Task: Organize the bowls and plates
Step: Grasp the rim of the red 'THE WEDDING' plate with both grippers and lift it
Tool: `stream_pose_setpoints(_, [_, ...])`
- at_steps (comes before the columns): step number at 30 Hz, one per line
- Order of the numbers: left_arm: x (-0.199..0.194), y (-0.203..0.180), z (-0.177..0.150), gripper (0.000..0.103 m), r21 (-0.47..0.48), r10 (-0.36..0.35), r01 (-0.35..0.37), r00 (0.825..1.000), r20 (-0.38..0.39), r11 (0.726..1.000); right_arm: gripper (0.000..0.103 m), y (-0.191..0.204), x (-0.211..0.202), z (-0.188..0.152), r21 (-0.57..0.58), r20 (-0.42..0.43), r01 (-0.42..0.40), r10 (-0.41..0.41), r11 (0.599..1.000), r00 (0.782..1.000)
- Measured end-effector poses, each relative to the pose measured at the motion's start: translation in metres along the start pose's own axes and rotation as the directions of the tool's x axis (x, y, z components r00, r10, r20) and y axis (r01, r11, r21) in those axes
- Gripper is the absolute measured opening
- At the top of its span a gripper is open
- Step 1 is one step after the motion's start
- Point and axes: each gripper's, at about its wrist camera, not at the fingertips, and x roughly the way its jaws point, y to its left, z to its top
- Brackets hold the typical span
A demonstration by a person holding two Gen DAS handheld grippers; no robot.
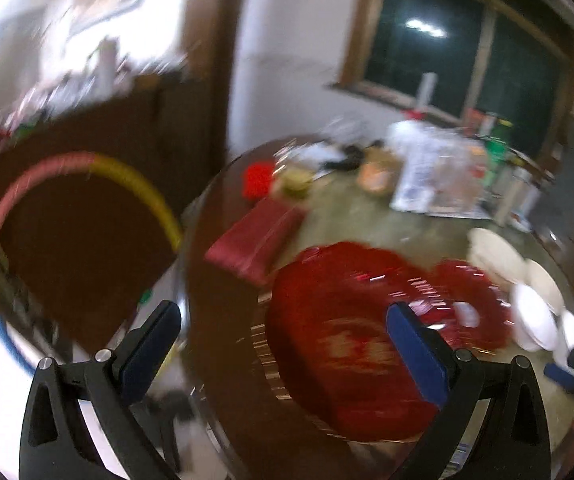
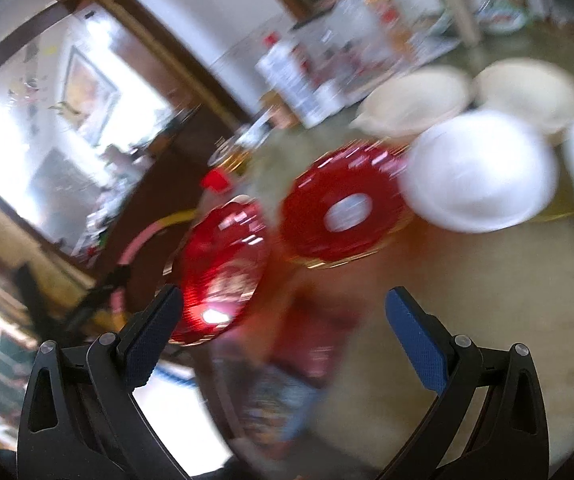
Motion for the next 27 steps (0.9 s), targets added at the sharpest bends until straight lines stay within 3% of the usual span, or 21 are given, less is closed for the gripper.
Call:
stream_pose_setpoints(2, [0.016, 0.005, -0.005, 0.100, -0.009, 0.019, -0.020, 0.999, -0.050, 1.000, 0.096, 0.008, 0.033, 0.001, 0.041, -0.070, -0.047, 0.050, 0.998, 0.996])
stream_pose_setpoints(5, [0.031, 0.002, -0.010, 0.100, 0.017, 0.021, -0.019, 0.995, -0.099, 1.000, 0.096, 0.015, 0.068, 0.001, 0.063, -0.124, -0.052, 0.059, 0.997, 0.990])
stream_pose_setpoints(7, [0.040, -0.003, -0.011, 0.100, 0.025, 0.021, -0.018, 0.994, -0.111, 1.000, 0.088, 0.019, 0.085, 0.003, 0.086, -0.141, -0.064, 0.076, 0.994, 0.987])
stream_pose_setpoints(8, [0.045, -0.004, -0.010, 0.098, 0.025, 0.024, -0.021, 0.993, -0.118, 0.999, 0.079, 0.020, 0.095, 0.004, 0.100, -0.149, -0.060, 0.075, 0.993, 0.986])
stream_pose_setpoints(9, [0.049, -0.006, -0.011, 0.076, 0.022, 0.020, -0.018, 0.992, -0.125, 1.000, 0.065, 0.020, 0.102, 0.004, 0.110, -0.158, -0.053, 0.070, 0.992, 0.985])
stream_pose_setpoints(10, [0.050, -0.002, -0.013, 0.025, 0.020, 0.024, -0.021, 0.991, -0.133, 1.000, 0.054, 0.017, 0.109, 0.004, 0.118, -0.174, -0.040, 0.061, 0.992, 0.983])
stream_pose_setpoints(11, [0.060, 0.000, -0.016, 0.007, 0.013, 0.024, -0.022, 0.985, -0.170, 1.000, 0.032, 0.016, 0.116, 0.004, 0.120, -0.197, -0.014, 0.038, 0.993, 0.980])
stream_pose_setpoints(12, [0.065, 0.004, -0.018, 0.008, -0.020, -0.005, 0.001, 0.981, -0.192, 1.000, 0.019, 0.013, 0.122, 0.004, 0.130, -0.216, -0.001, 0.029, 0.992, 0.976])
stream_pose_setpoints(21, [0.043, 0.008, -0.002, 0.007, -0.055, -0.007, 0.003, 0.997, -0.076, 0.998, 0.018, 0.039, 0.115, 0.014, 0.020, -0.129, -0.001, 0.003, 1.000, 0.992])
stream_pose_setpoints(27, [0.058, 0.010, -0.006, 0.008, -0.056, 0.010, -0.017, 0.993, -0.114, 0.998, 0.018, 0.027, 0.122, 0.007, 0.031, -0.169, 0.021, -0.016, 0.999, 0.986])
